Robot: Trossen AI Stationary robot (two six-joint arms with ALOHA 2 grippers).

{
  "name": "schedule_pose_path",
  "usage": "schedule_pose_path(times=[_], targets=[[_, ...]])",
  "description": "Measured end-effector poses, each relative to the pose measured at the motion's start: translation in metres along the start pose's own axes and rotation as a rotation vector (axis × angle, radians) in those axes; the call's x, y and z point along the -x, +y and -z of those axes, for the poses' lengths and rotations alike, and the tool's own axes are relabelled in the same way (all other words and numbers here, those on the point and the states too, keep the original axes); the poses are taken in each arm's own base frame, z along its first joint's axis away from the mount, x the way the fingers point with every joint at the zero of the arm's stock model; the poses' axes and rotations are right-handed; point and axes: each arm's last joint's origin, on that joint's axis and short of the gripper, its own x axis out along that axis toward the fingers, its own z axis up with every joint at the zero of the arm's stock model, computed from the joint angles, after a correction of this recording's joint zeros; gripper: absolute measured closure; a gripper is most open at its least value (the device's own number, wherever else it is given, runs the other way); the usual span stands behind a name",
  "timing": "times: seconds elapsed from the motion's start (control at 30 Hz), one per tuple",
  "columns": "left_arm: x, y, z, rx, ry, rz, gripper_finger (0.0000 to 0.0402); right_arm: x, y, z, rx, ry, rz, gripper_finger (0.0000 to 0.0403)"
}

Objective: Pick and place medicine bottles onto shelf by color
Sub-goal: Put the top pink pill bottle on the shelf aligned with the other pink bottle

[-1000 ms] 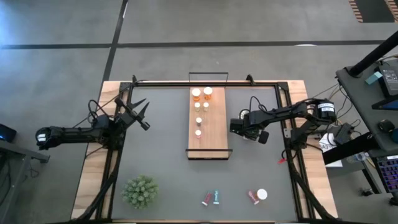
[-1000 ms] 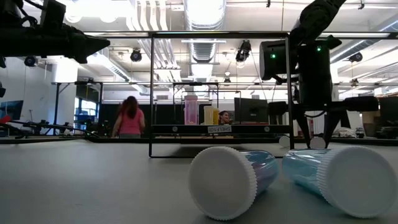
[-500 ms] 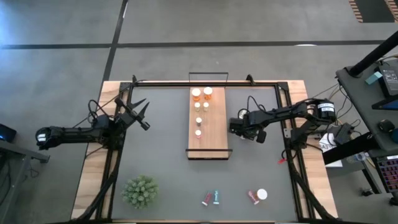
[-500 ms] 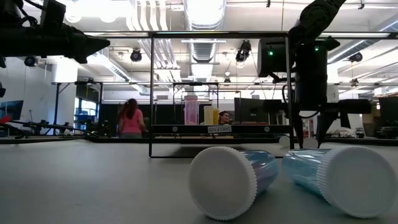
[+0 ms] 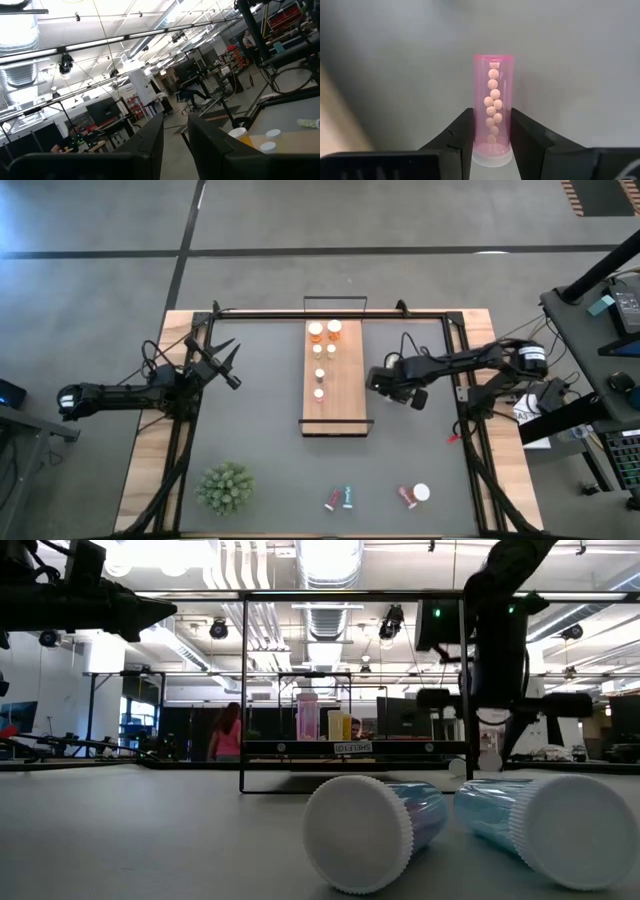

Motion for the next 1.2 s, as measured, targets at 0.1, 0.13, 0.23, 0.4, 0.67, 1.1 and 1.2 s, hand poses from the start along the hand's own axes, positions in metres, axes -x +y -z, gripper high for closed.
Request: schedule_pose_path(times=[0.1,0.13,0.23,0.4,0.67,1.1,1.2], targets=[[0.0,0.0,0.0,0.0,0.0,0.0,0.033,0.016,-0.001,-0.002,-0.012,0.017,-0.066,0.0302],[0.0,0.0,0.0,0.0,0.0,0.0,0.033,0.023,-0.002,-0.003,-0.014,0.024,-0.093,0.0303],[0.0,0.0,0.0,0.0,0.0,0.0,0.033,0.044,-0.006,-0.006,-0.034,0.021,-0.19,0.0306],[0.0,0.0,0.0,0.0,0.0,0.0,0.033,0.074,-0.007,-0.011,-0.095,0.025,-0.394,0.0304],[0.0,0.0,0.0,0.0,0.0,0.0,0.033,0.091,-0.005,-0.012,-0.167,0.078,-0.528,0.0301],[0.0,0.0,0.0,0.0,0.0,0.0,0.033,0.097,-0.005,-0.012,-0.185,0.104,-0.573,0.0301],[0.0,0.0,0.0,0.0,0.0,0.0,0.033,0.098,-0.005,-0.012,-0.182,0.107,-0.584,0.03]])
